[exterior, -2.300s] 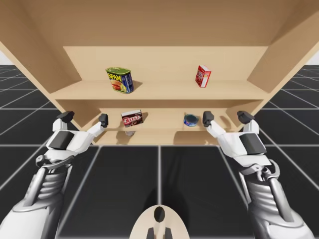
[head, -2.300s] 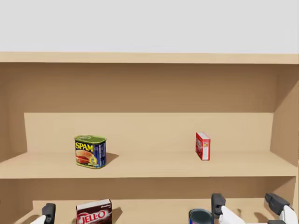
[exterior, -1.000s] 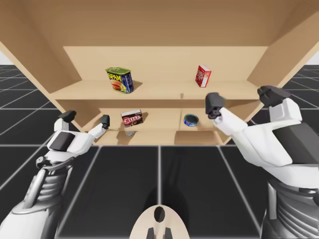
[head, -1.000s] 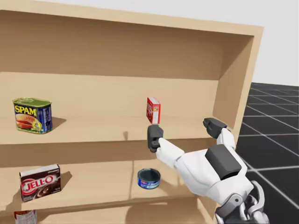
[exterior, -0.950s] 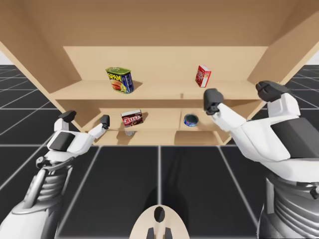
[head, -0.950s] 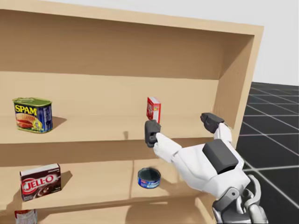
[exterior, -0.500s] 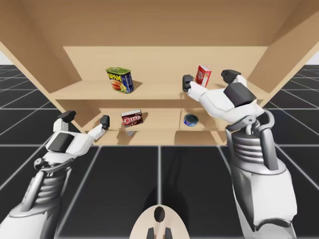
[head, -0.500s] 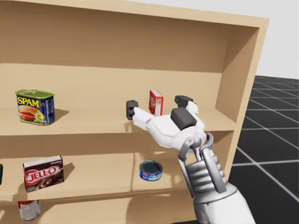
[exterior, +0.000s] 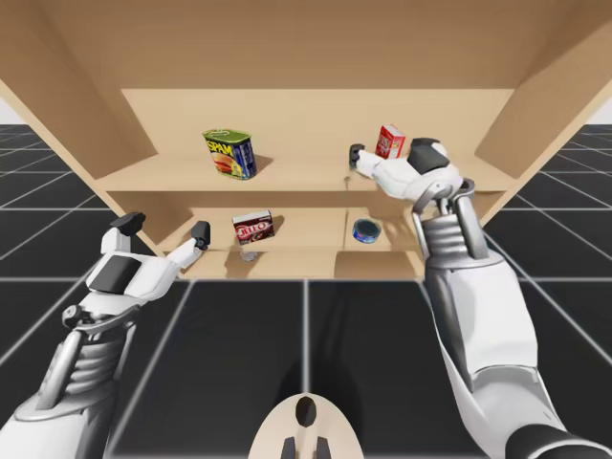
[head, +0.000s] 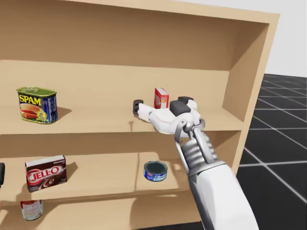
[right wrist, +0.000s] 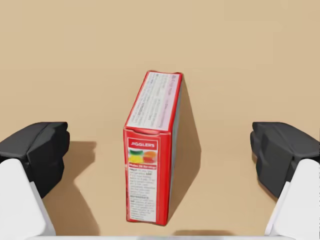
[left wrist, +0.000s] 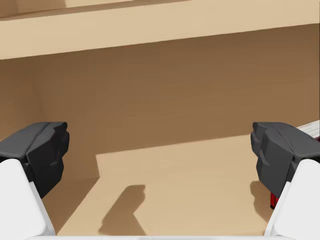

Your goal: Look through the shelves, find the gelatin box, and take it.

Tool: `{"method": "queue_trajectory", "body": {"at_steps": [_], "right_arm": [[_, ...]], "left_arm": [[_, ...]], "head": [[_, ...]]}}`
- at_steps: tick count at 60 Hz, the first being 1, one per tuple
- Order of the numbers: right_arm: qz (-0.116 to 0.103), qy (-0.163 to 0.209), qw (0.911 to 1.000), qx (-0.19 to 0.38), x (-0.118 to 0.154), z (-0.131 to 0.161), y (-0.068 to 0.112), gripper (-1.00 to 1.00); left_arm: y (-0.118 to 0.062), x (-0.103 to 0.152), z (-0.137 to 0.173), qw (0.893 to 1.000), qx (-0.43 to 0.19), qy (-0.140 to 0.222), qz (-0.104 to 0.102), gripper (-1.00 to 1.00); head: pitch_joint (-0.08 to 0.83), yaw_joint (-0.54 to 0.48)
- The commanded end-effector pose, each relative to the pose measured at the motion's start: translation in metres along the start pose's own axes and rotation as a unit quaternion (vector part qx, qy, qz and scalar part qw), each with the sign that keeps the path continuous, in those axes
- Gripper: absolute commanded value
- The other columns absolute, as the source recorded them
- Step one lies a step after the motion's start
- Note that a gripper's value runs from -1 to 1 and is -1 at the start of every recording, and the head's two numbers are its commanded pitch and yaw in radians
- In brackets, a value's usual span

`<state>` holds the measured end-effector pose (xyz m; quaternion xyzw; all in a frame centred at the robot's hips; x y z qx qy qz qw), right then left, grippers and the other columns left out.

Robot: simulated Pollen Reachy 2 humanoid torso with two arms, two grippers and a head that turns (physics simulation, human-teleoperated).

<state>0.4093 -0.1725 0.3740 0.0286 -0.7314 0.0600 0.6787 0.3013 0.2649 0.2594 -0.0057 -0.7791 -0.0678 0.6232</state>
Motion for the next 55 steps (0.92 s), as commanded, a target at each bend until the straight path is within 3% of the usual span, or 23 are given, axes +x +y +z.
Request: {"method": "queue_trajectory", "body": {"at_steps": [1, 2, 3, 4, 17, 30, 40, 55], "right_arm": [[0.018, 0.02, 0.9995, -0.017, -0.007, -0.011, -0.001, -0.17], [0.019, 0.016, 0.9995, -0.017, -0.008, -0.011, -0.001, 0.69], [0.015, 0.018, 0.9996, -0.014, -0.008, -0.011, -0.001, 0.97], [0.012, 0.02, 0.9997, -0.012, -0.008, -0.01, -0.001, 1.0], [0.002, 0.017, 0.9998, -0.005, -0.005, -0.002, -0.003, 1.0], [0.002, -0.015, 0.9999, 0.003, 0.02, 0.02, -0.002, 1.0], [0.007, -0.039, 0.9991, 0.018, 0.031, 0.058, 0.002, 1.0], [0.015, -0.076, 0.9963, 0.038, 0.016, 0.141, 0.006, 1.0]], "left_arm": [[0.0, 0.001, 0.0, 1.0, 0.0, -0.001, 0.001, -1.0], [0.0, 0.001, 0.001, 1.0, 0.001, -0.001, 0.001, -1.0], [0.0, 0.001, 0.001, 1.0, 0.001, -0.001, 0.001, -1.0], [0.001, 0.001, 0.001, 1.0, 0.001, -0.001, 0.001, -1.0], [0.0, 0.001, 0.001, 1.0, 0.003, -0.001, 0.001, -1.0], [-0.001, 0.001, 0.002, 1.0, 0.003, 0.0, -0.001, -1.0], [-0.001, 0.002, 0.002, 1.0, 0.001, 0.001, -0.001, -1.0], [-0.004, 0.002, 0.002, 1.0, -0.001, 0.0, -0.003, -1.0]], "head": [[0.216, -0.23], [0.217, -0.23], [0.217, -0.23], [0.217, -0.23], [0.22, -0.23], [0.224, -0.23], [0.226, -0.23], [0.231, -0.23]]}}
